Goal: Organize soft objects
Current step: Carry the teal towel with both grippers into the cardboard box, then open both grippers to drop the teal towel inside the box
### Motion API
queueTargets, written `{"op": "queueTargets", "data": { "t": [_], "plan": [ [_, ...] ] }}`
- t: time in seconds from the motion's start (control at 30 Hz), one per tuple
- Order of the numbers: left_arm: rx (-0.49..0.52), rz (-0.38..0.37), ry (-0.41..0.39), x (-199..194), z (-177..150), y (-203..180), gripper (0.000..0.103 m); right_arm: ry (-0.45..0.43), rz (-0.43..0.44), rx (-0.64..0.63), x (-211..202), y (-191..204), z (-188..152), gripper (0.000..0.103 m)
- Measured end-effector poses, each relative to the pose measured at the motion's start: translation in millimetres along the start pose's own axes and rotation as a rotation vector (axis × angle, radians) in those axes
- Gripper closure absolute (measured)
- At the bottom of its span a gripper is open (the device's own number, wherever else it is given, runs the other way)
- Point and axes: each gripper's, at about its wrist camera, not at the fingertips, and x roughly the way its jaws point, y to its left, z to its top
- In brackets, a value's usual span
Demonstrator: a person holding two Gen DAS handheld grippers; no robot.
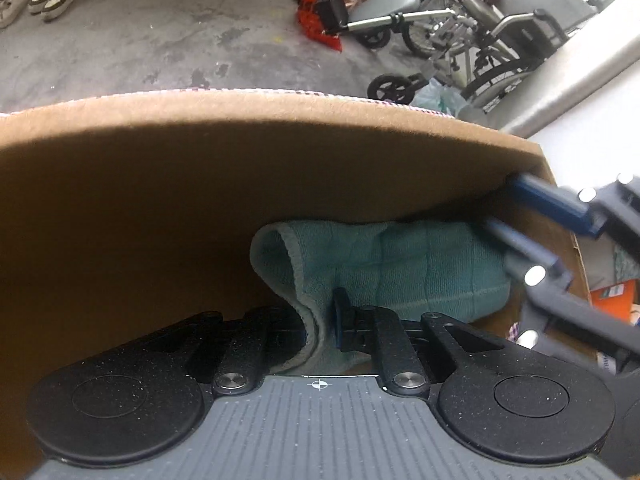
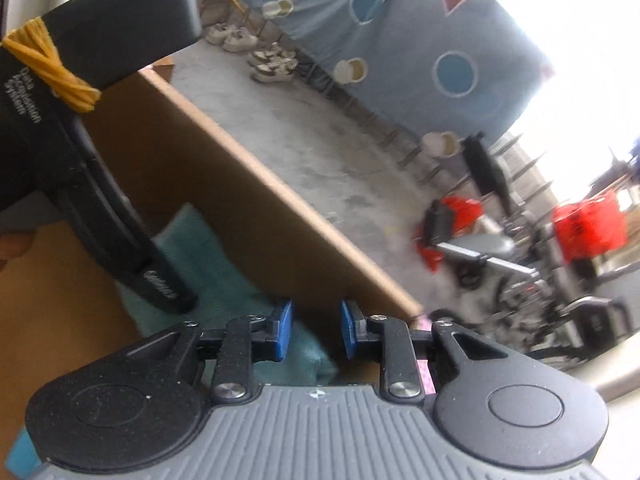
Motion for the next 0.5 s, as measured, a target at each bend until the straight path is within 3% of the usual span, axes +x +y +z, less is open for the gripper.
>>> {"op": "queueTargets", "data": {
  "t": [0.1,0.13,0.17,0.2,0.23,0.27,0.5],
  "plan": [
    [-0.015,-0.001,0.006,-1,1,1,0.087,-0.023,0.001,0.049,-7,-15,0,0.075],
    [-0.021,-0.003,0.006,-2,1,2,0.079,-0.033,-0.003,0.065,-10,-21,0,0.075],
    [-0.035,-0.006,0.004,-4,1,4,0.061,-0.046,-0.01,0.077,-13,-26,0,0.075],
    [-0.055,-0.014,-0.001,-7,1,6,0.049,-0.059,-0.018,0.09,-19,-31,-1,0.075],
    [-0.074,-0.015,-0.014,-10,2,7,0.024,-0.07,-0.021,0.106,-24,-36,-1,0.076],
    [-0.09,-0.013,-0.034,-15,1,9,0.011,-0.077,-0.019,0.121,-27,-42,-1,0.076],
    [-0.142,-0.026,-0.098,-51,-3,10,0.007,-0.119,-0.005,0.228,-58,-71,-7,0.076]
  ]
}}
